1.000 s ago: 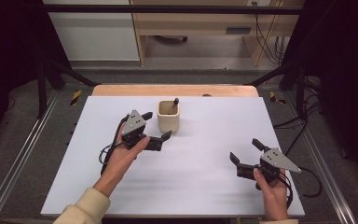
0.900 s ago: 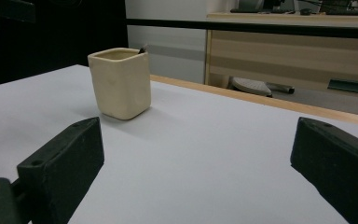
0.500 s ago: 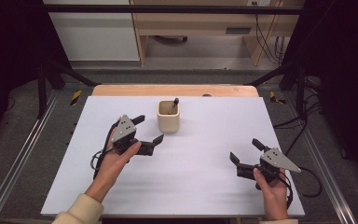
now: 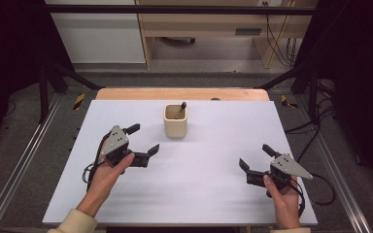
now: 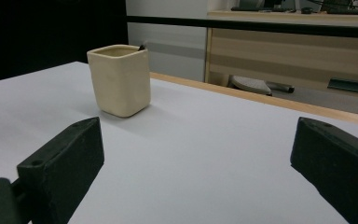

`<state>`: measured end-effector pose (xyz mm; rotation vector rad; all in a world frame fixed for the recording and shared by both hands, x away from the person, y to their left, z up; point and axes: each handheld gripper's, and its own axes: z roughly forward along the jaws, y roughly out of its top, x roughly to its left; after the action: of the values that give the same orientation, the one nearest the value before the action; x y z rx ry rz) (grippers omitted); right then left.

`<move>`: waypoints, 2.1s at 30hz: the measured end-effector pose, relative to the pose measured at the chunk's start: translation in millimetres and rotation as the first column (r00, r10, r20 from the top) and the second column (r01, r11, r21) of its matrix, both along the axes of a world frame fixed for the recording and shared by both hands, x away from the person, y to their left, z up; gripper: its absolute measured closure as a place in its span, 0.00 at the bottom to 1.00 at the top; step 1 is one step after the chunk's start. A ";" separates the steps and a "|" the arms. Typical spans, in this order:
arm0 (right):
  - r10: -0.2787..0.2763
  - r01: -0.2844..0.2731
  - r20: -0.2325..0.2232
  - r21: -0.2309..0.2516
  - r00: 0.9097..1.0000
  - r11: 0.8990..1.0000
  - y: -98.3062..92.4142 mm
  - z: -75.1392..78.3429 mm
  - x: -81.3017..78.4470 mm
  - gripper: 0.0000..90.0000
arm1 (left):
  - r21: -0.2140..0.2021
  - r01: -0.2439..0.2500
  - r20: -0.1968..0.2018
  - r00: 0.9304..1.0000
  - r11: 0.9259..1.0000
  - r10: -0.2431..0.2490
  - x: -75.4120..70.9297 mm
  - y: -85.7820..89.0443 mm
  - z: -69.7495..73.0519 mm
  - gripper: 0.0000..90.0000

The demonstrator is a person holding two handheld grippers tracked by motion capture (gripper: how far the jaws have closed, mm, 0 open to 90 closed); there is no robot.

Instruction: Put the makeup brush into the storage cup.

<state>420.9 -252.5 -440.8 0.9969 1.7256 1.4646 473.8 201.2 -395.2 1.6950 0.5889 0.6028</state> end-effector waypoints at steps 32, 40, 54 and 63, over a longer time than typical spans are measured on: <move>0.005 -0.005 0.005 -0.013 1.000 1.000 -0.8 0.6 -1.5 0.03 | -0.033 -0.054 0.044 0.998 0.998 0.055 -32.9 58.2 -7.6 0.02; 0.002 -0.002 0.011 -0.018 1.000 1.000 -2.4 1.0 -1.7 0.03 | -0.050 -0.072 0.048 0.996 0.996 0.074 -41.6 71.0 -14.5 0.02; 0.006 -0.005 0.022 -0.032 1.000 0.999 -4.5 1.3 -1.8 0.04 | -0.049 -0.083 0.068 0.994 0.995 0.086 -53.7 87.7 -29.2 0.03; 0.016 -0.015 0.025 -0.036 1.000 0.999 -6.1 1.2 -2.8 0.04 | -0.067 -0.073 0.084 0.993 0.995 0.078 -59.9 92.4 -30.5 0.03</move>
<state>418.1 -258.6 -439.6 0.9441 1.7390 1.4453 413.8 293.6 -425.7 1.5837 0.6059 0.7010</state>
